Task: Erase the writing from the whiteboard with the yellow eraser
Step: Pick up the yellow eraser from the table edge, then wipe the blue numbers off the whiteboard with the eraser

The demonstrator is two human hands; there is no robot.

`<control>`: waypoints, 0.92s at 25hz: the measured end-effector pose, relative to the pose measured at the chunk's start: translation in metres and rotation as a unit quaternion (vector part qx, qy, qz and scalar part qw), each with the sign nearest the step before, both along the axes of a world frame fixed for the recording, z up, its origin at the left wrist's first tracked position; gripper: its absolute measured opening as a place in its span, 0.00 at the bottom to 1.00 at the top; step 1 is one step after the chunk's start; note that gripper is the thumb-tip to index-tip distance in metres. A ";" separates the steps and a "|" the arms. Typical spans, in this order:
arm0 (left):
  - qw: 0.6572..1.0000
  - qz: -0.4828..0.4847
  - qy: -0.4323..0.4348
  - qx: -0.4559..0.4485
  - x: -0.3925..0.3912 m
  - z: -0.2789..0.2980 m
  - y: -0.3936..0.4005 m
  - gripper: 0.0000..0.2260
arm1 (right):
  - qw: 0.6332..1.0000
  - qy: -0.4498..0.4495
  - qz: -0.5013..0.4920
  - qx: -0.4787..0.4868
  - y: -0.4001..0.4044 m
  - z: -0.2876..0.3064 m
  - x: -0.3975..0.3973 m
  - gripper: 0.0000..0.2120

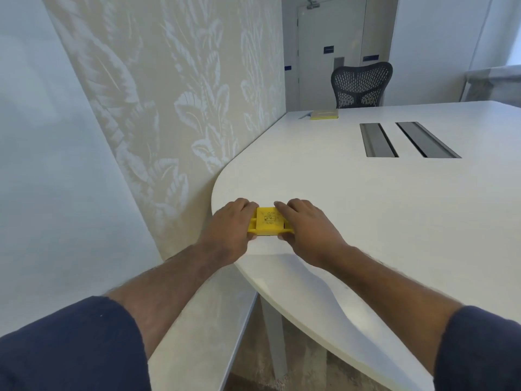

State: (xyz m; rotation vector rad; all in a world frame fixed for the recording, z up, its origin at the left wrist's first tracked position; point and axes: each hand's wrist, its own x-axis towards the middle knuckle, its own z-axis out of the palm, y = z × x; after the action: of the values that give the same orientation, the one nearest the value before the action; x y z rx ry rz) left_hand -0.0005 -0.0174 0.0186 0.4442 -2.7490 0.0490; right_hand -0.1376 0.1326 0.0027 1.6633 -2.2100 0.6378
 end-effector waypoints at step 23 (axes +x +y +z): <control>0.912 0.137 0.092 -0.374 0.251 0.248 0.010 0.27 | 0.946 0.102 0.198 -0.235 -0.066 0.218 0.181 0.29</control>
State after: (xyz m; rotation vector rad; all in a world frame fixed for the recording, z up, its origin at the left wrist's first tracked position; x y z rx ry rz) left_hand 0.2502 -0.0074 0.2662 0.5598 -2.2260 1.0292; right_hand 0.0439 0.0663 0.2206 1.8137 -1.4389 0.9552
